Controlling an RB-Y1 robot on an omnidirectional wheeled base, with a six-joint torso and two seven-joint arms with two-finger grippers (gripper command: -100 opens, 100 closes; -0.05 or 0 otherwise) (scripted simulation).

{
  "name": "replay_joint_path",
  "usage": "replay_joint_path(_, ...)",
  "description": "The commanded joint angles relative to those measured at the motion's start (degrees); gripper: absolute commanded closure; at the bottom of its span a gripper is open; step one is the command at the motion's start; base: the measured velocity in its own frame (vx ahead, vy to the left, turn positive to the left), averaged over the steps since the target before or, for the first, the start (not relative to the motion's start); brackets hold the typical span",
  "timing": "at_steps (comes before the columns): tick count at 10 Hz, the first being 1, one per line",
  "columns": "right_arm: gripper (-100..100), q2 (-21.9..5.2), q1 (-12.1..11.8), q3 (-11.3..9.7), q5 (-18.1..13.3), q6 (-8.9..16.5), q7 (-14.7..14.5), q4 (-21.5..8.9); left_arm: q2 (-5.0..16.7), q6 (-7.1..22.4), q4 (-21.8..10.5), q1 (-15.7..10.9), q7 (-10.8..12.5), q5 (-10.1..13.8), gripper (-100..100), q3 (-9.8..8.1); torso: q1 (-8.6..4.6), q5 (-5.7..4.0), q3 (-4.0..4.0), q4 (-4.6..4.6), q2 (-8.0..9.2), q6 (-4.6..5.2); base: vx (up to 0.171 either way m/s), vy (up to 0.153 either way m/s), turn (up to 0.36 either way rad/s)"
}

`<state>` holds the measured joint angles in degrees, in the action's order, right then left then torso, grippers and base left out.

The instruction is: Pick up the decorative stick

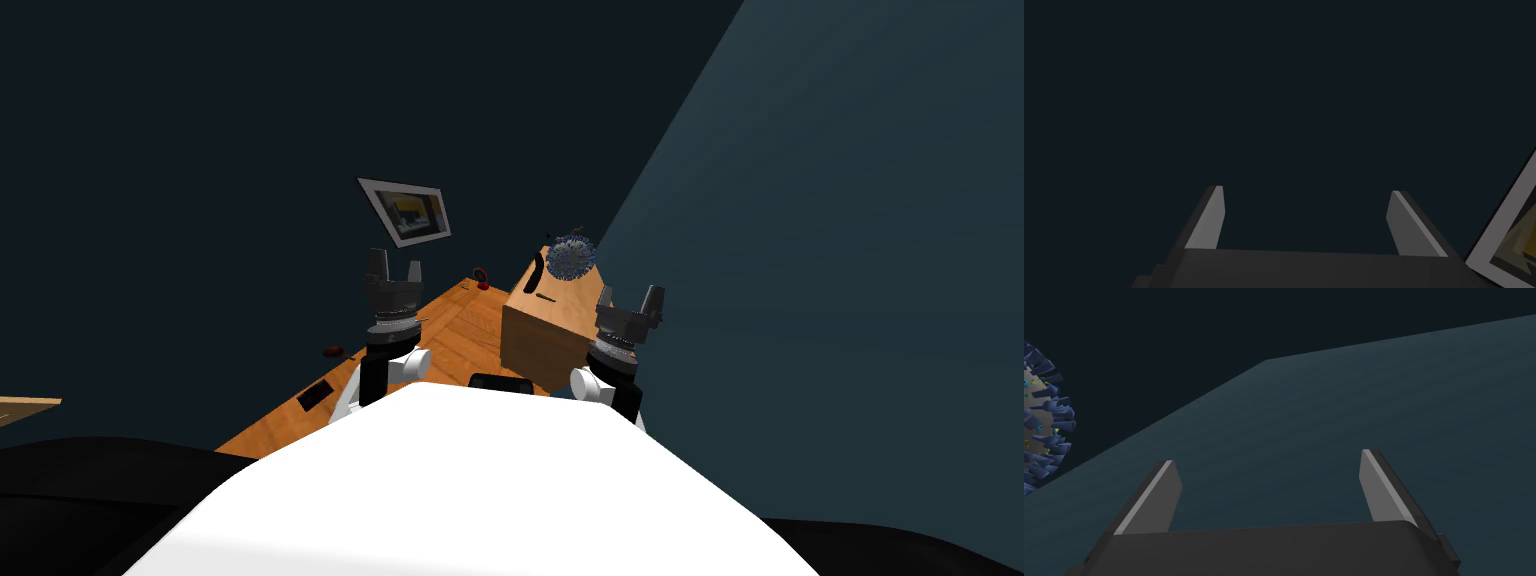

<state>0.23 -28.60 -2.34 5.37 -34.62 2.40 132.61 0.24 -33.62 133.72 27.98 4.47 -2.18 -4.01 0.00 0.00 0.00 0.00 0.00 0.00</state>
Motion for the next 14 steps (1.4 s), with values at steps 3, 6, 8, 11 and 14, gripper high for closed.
replay_joint_path(3,-100,-5.7,-0.9,-0.9,-0.2,-1.0,0.0,-1.6,0.0,0.0,0.0,0.0,0.0,0.0,0,0.01,0.12,0.03,0.18,0.07,0.32,-0.01,-0.116,0.046,0.073)
replay_joint_path(6,-100,-10.5,-1.8,-1.8,-0.5,-2.1,-0.1,-3.3,0.0,0.0,0.0,0.0,0.0,0.0,0,0.01,0.25,0.06,0.36,0.15,0.6,0.0,-0.144,0.078,0.094)
replay_joint_path(8,-100,-13.2,-2.4,-2.2,-0.8,-2.7,-0.1,-4.5,0.0,0.0,0.0,0.0,0.0,0.0,0,0.02,0.39,0.09,0.19,0.08,0.31,-0.05,-0.054,0.085,0.243)
replay_joint_path(11,-100,-13.2,-2.4,-2.2,-0.8,-2.7,-0.1,-4.5,0.0,0.0,0.0,0.0,0.0,0.0,0,0.0,-0.07,-0.01,0.01,0.01,0.01,0.0,0.004,-0.006,-0.018)
replay_joint_path(14,-100,-13.2,-2.4,-2.2,-0.8,-2.7,-0.1,-4.5,0.0,0.0,0.0,0.0,0.0,0.0,0,0.0,-0.07,-0.01,0.0,0.01,-0.01,0.01,0.002,-0.002,-0.007)
